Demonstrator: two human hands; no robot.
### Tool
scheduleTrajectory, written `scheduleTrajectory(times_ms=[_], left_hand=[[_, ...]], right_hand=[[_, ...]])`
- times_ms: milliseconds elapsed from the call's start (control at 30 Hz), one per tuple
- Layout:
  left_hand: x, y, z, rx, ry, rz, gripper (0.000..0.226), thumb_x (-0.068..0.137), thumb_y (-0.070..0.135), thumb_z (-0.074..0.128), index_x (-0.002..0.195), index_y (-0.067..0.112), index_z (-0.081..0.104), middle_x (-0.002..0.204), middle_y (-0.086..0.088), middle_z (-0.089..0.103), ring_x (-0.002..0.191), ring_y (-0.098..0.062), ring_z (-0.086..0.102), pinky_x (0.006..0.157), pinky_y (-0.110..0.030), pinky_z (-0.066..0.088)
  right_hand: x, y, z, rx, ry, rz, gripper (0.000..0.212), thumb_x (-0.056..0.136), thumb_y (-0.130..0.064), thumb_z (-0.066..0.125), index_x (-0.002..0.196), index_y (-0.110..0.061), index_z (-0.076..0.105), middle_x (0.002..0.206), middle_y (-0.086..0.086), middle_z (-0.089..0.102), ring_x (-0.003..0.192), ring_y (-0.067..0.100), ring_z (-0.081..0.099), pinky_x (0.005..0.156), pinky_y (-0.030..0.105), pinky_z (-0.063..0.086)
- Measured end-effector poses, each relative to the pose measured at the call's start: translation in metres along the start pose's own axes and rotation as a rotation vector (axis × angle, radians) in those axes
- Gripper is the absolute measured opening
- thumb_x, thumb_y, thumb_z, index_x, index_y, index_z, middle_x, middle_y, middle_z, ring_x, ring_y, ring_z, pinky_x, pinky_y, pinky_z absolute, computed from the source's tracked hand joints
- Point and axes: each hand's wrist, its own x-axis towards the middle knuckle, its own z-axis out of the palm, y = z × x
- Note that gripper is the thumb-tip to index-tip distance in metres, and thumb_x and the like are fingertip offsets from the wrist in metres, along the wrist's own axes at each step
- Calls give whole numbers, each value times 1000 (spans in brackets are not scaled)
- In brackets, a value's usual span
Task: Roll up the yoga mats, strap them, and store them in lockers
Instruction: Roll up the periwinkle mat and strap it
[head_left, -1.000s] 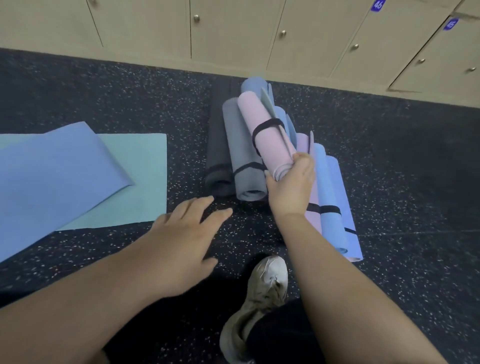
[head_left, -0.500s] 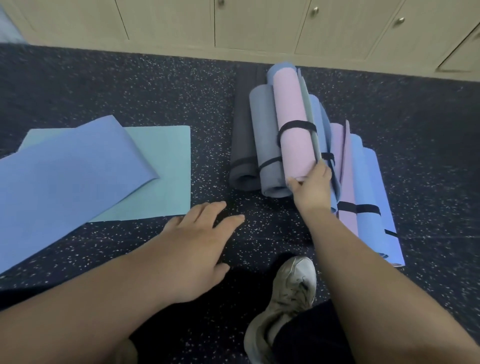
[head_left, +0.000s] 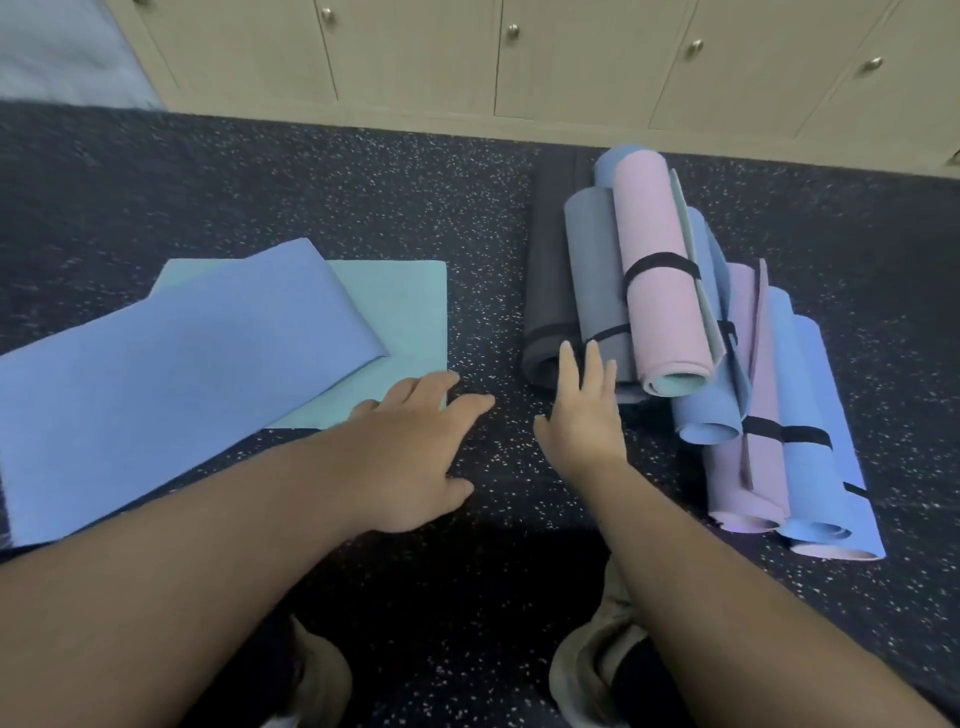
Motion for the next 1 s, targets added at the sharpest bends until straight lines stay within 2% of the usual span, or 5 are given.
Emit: scheduleTrajectory(times_ms=[300,500,667,867,1000], left_hand=[[26,-134,-27,31,130,-272,67,96,37,49,151,30,13,159,-3,3,144,-29,11,113,-49,23],[44,-229,7,236,-148,-475,66,97,37,49,151,27,13,158,-7,3,143,-33,16,111,-49,28],[73,-249,31,206,-85,-351,58,99,34,44,150,27,19,158,-5,8,141,-30,24,109,-46,31],[93,-265,61,245,-126,-193,56,97,32,45,149,26,23,159,-5,3,145,-26,13,112,-44,25],[106,-286,80,319,-143,-184,53,98,29,44,148,28,25,159,-3,2,147,-23,7,112,-41,23]], right_hand=[[13,-137,36,202,-134,-267,78,96,-18,48,153,-22,-5,160,3,-14,147,26,-9,117,38,15],[11,-176,85,161,-291,-345,73,98,-21,43,152,-23,-6,160,2,-13,148,25,-7,117,38,19],[19,-171,123,104,-433,-253,73,98,-19,42,152,-25,-7,159,1,-14,147,26,-9,116,41,20],[39,-161,159,22,-571,-170,71,99,-22,43,153,-30,-4,160,-1,-14,147,28,-10,116,47,16],[51,-161,179,19,-652,-93,69,100,-26,43,152,-35,0,160,-2,-13,147,29,-11,115,49,18]])
